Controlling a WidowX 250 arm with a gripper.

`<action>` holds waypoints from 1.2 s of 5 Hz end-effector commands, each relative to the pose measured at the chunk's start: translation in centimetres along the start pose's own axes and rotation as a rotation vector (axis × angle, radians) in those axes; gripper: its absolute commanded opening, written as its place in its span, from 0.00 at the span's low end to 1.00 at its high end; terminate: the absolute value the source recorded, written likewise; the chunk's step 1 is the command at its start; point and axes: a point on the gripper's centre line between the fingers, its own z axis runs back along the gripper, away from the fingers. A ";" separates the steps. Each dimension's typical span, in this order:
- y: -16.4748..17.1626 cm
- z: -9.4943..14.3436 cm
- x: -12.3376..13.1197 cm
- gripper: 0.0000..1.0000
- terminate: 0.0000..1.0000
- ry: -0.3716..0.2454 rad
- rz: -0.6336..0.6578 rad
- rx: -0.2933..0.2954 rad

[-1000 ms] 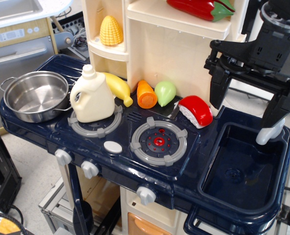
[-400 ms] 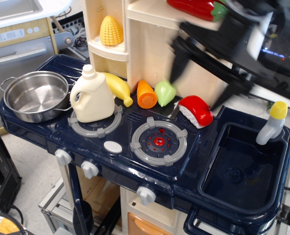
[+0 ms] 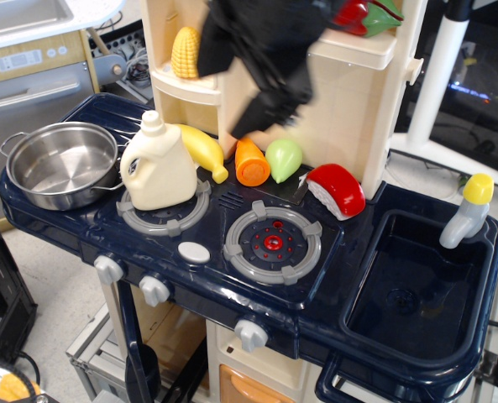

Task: Put detergent in sink

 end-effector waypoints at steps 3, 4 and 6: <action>3.7 -4.6 -0.8 1.00 0.00 -0.211 -0.114 -0.027; 4.2 -6.2 -0.7 1.00 0.00 -0.218 -0.121 -0.045; 3.4 -8.0 -1.1 1.00 0.00 -0.191 -0.093 -0.115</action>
